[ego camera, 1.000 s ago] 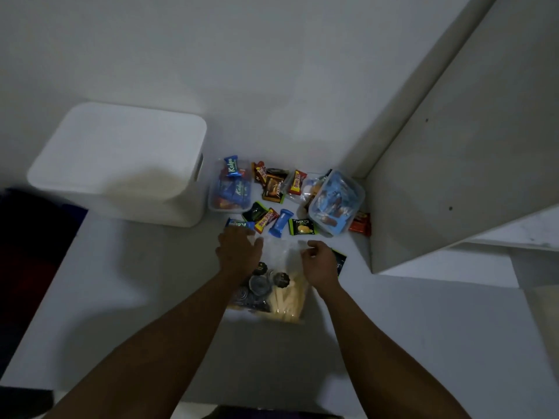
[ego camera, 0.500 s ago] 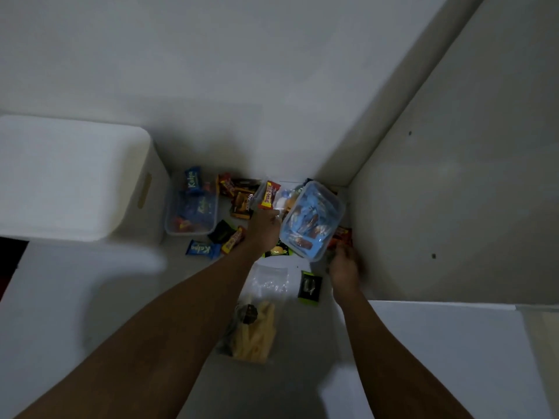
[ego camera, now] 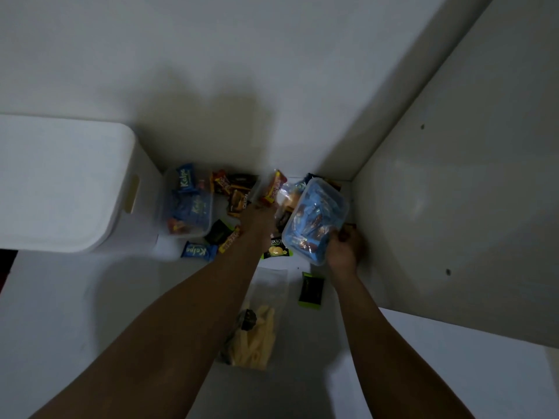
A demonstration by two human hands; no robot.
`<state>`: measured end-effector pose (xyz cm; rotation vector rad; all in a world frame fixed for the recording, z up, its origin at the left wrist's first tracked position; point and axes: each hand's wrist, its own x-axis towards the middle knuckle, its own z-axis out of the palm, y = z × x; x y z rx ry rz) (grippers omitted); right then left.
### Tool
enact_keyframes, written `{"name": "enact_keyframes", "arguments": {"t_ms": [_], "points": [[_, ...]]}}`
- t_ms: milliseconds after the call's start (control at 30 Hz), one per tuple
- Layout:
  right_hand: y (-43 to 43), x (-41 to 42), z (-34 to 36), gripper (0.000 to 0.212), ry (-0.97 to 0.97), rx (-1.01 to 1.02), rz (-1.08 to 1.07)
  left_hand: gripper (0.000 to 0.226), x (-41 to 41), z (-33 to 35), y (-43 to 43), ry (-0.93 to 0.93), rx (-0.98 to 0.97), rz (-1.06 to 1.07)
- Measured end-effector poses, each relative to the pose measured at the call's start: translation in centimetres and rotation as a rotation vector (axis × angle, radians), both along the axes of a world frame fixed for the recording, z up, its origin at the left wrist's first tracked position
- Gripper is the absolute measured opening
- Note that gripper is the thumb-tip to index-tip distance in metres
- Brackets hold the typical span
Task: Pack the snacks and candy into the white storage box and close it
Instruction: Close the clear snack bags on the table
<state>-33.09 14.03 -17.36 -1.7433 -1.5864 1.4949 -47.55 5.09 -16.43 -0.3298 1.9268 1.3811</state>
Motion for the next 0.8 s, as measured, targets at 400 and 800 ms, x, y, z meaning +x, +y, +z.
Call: {"name": "enact_keyframes", "arguments": {"t_ms": [400,800], "points": [[-3.0,-1.1,5.1,0.034,0.064,0.241,0.280,0.014,0.0,5.3,-4.8,0.644,0.039,-0.169],[-8.4,-3.1,13.9,0.044,0.293,0.150,0.468,0.019,0.7,11.1,-13.6,0.501,0.309,-0.296]]}}
